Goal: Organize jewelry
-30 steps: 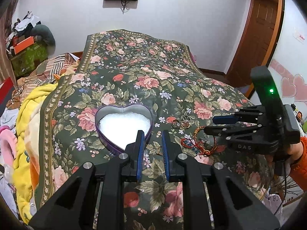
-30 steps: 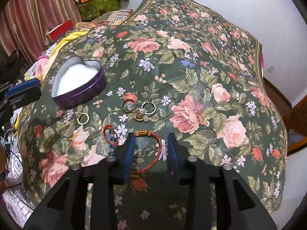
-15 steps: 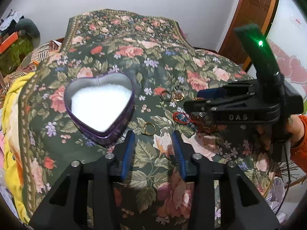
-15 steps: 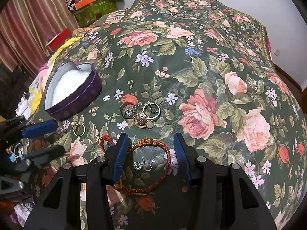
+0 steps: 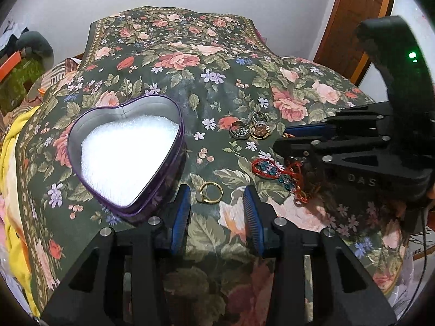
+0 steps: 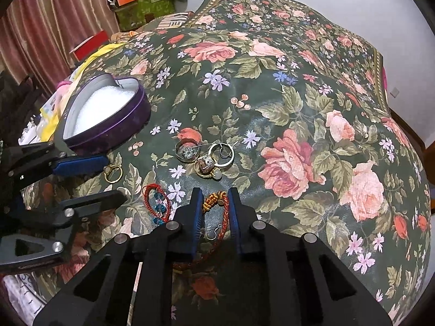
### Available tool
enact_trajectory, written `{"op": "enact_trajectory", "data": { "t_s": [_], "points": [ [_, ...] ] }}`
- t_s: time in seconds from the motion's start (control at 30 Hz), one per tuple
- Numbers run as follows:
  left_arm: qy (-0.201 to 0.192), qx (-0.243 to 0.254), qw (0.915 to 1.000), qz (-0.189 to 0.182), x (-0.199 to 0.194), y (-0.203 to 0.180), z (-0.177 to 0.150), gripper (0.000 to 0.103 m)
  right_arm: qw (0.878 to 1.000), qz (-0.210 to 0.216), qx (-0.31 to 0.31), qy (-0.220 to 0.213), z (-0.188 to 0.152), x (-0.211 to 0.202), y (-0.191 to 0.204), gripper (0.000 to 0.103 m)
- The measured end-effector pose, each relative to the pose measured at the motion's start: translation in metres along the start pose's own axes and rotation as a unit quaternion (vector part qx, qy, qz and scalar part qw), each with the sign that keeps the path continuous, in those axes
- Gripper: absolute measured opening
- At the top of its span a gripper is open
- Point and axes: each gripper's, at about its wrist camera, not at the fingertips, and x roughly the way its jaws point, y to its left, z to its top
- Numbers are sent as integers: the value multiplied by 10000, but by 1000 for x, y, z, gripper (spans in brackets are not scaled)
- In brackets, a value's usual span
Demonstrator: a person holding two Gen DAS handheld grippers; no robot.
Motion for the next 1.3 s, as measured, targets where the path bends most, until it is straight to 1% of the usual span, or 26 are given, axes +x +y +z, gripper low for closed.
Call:
{"op": "enact_trajectory", "data": {
  "t_s": [0.1,0.13,0.17,0.2,0.37,0.43,0.53,0.67,0.77,0.9,1.03,1.13,1.3],
  "points": [
    [-52,60,9999,70,5,-2,1,38,10000,28,18,-35,0,-1,0,16],
    [-67,101,9998,131,6,-4,1,33,10000,36,38,-49,0,-2,-2,16],
    [-73,128,9997,180,7,-4,2,24,9999,43,68,-80,0,-3,-3,16],
    [-62,134,9997,181,7,-5,3,19,9999,42,104,-119,0,-5,-5,16],
    [-73,83,9998,163,4,-4,3,20,9994,-2,227,-259,1,-14,-12,16],
    [-81,31,9999,74,0,-4,3,20,9991,-9,265,-327,3,-21,-14,16],
    [-173,-23,9998,69,-8,-3,4,20,9983,-24,312,-499,7,-35,-16,16],
    [-392,-96,9992,73,-28,-2,6,20,9963,-76,313,-792,15,-57,-15,16],
    [-640,-122,9978,153,-48,1,10,20,9942,-83,290,-1034,23,-73,-10,16],
    [-947,-228,9949,260,-74,12,17,20,9907,14,261,-1336,36,-90,3,16],
    [-1182,-328,9917,385,-95,26,22,20,9878,126,179,-1543,45,-96,19,16],
    [-1325,-404,9891,492,-108,40,26,20,9861,258,138,-1639,56,-94,33,16],
    [-1460,-459,9862,630,-120,56,29,20,9853,459,104,-1645,70,-80,51,16]
  ]
}}
